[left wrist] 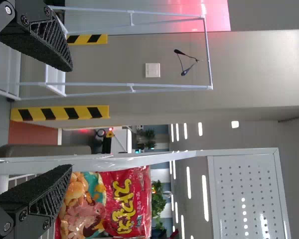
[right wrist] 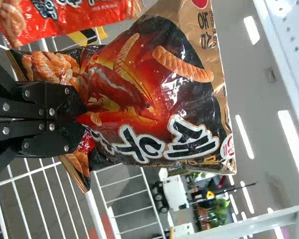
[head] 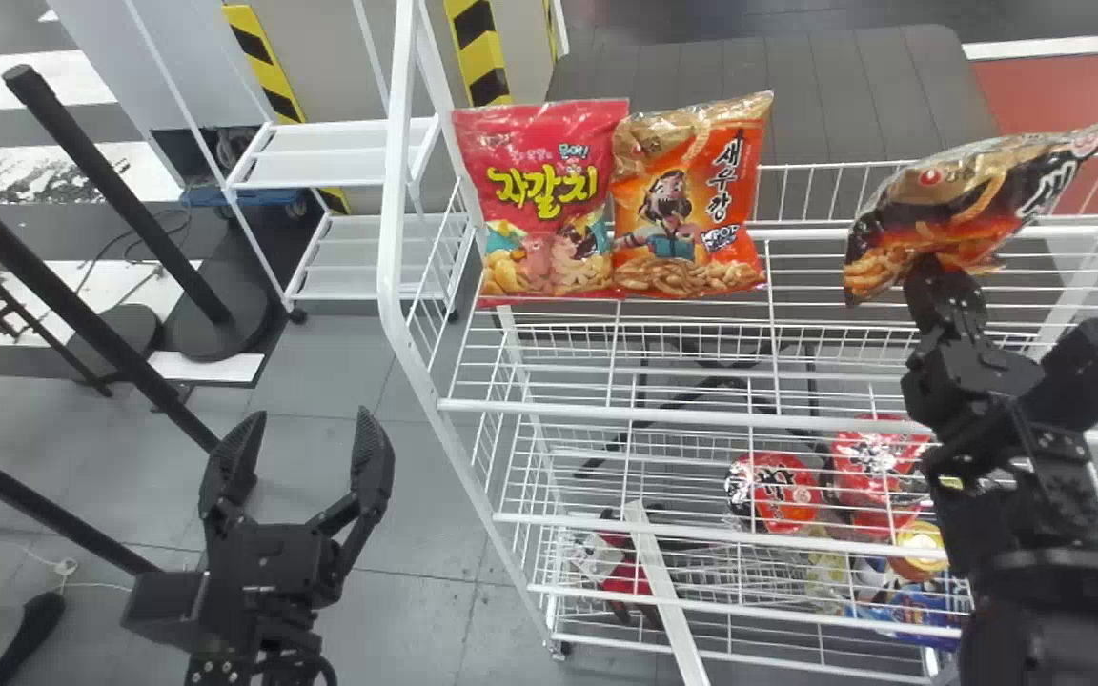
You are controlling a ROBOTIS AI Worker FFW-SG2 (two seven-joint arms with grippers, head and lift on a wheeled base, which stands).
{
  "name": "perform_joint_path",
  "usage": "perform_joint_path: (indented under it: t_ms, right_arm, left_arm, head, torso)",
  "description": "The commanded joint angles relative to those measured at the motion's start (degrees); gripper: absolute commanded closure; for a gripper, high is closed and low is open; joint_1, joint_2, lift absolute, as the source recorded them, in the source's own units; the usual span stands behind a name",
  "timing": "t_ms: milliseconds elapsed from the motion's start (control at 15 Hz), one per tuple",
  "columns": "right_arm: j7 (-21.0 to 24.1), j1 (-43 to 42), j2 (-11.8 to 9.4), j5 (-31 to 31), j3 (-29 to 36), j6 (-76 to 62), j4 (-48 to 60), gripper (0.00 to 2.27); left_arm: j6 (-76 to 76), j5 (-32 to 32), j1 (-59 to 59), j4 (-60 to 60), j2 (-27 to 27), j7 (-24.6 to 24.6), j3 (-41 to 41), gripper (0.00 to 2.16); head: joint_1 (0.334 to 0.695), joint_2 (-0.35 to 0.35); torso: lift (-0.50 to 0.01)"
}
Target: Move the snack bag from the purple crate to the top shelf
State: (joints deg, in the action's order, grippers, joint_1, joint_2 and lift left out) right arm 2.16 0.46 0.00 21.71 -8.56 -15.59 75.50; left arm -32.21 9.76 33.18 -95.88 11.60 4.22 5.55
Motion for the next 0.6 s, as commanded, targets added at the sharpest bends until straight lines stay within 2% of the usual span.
perform_joint_path:
  t_ms: [0,267,533]
  right_arm:
    - [-0.14,-1.78,0.05,3.78,-0.85,2.72,-0.71,2.22]
    - [-0.58,-2.74,0.05,6.51,-2.08,11.16,-0.45,2.22]
    - [-0.58,-3.89,0.05,6.68,-2.08,11.34,-0.45,2.22]
  left_arm:
    - [0.00,0.00,-0.05,0.08,0.00,0.00,-0.01,0.13]
    - [-0.35,0.00,-0.05,0.25,0.09,0.00,-0.01,0.13]
    - [-0.53,0.00,-0.23,0.52,0.09,0.00,-0.01,0.13]
  head:
    - [0.695,0.192]
    - [0.695,0.211]
    - [0.695,0.239]
  torso:
    - [0.003]
    - [0.003]
    - [0.003]
